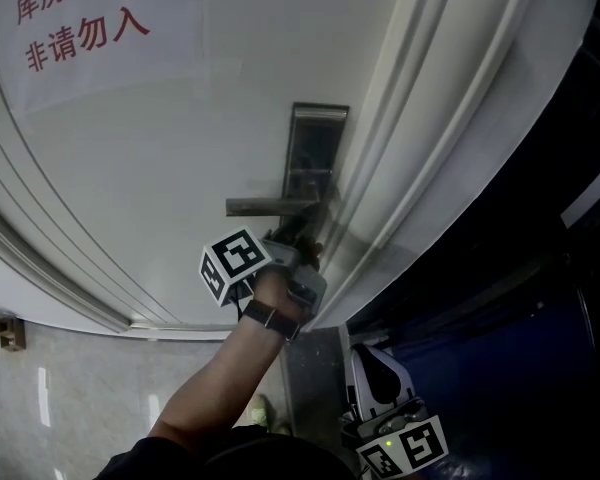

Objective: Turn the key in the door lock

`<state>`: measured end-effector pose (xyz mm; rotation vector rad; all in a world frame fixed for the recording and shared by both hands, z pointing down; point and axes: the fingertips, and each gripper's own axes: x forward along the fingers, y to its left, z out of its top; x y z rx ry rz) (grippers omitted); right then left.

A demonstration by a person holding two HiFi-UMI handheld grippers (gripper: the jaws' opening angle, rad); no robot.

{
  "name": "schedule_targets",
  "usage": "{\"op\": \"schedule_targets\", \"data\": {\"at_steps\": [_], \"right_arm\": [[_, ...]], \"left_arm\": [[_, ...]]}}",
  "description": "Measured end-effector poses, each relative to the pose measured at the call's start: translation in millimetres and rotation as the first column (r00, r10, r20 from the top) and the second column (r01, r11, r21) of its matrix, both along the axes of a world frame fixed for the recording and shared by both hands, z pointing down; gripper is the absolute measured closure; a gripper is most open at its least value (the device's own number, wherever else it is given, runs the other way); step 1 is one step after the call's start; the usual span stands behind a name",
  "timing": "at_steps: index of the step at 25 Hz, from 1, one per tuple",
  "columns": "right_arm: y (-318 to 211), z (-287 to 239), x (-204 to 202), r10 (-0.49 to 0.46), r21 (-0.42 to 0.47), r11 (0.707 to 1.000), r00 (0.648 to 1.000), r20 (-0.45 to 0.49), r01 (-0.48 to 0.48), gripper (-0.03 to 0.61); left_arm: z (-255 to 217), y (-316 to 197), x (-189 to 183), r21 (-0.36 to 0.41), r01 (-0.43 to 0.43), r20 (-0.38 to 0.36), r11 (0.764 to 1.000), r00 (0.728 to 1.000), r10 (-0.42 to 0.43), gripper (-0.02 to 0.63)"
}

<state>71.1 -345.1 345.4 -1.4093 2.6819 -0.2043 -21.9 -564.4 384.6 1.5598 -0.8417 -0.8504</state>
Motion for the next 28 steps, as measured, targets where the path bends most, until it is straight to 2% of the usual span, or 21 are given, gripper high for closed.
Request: {"op": "schedule_targets", "data": {"at_steps": [2, 4, 6, 13, 16, 18, 20, 22, 24, 26, 28], "right_arm": [[3.6, -2.1, -1.6, -0.001, -0.006, 1.0, 1.0, 0.003, 0.001, 0.563], [6.5, -4.0, -2.0, -0.006, -0.002, 1.0, 1.0, 0.003, 0.006, 0.562], [8.5, -4.6, -1.3, -0.013, 0.013, 1.0, 1.0, -0.001, 0.013, 0.561], [13.9, -1.4, -7.3, -0.039, -0.02, 0.999, 0.999, 0.037, 0.039, 0.562], [15.2, 1.5, -7.8, -0.045, -0.048, 0.998, 0.997, 0.059, 0.048, 0.563], [16.0, 4.1, -7.2, -0.048, -0.066, 0.996, 0.997, 0.063, 0.053, 0.563], [17.3, 7.1, -6.3, -0.051, -0.081, 0.995, 0.997, 0.057, 0.056, 0.563], [19.1, 9.5, -6.5, -0.058, -0.092, 0.994, 0.997, 0.052, 0.062, 0.563], [21.4, 11.1, -7.5, -0.066, -0.099, 0.993, 0.997, 0.048, 0.07, 0.563], [23.6, 12.3, -8.9, -0.075, -0.104, 0.991, 0.996, 0.046, 0.079, 0.563], [25.4, 12.8, -10.7, -0.083, -0.106, 0.99, 0.996, 0.043, 0.088, 0.563]], "left_arm": [[-0.6, 5.7, 0.5, 0.029, -0.013, 0.028, 0.999, 1.0, 0.012, 0.592], [0.3, 15.5, -1.6, 0.045, -0.018, 0.046, 0.999, 0.999, 0.016, 0.539], [1.1, 26.6, -5.2, 0.058, -0.018, 0.068, 0.998, 0.998, 0.014, 0.53], [6.2, 66.1, -1.6, 0.065, -0.07, 0.149, 0.995, 0.987, 0.06, 0.531], [4.1, 86.4, 6.7, 0.086, -0.117, 0.187, 0.989, 0.977, 0.099, 0.576], [-2.2, 101.8, 13.1, 0.127, -0.149, 0.239, 0.981, 0.964, 0.115, 0.592], [-12.3, 119.0, 18.7, 0.19, -0.178, 0.318, 0.965, 0.942, 0.111, 0.601], [-23.4, 137.7, 23.7, 0.263, -0.207, 0.413, 0.942, 0.907, 0.084, 0.603], [-35.7, 157.6, 27.5, 0.342, -0.233, 0.511, 0.91, 0.859, 0.028, 0.604], [-47.2, 177.4, 29.2, 0.413, -0.253, 0.602, 0.875, 0.797, -0.054, 0.604], [-55.1, 194.9, 29.6, 0.462, -0.263, 0.656, 0.847, 0.744, -0.127, 0.606]]}}
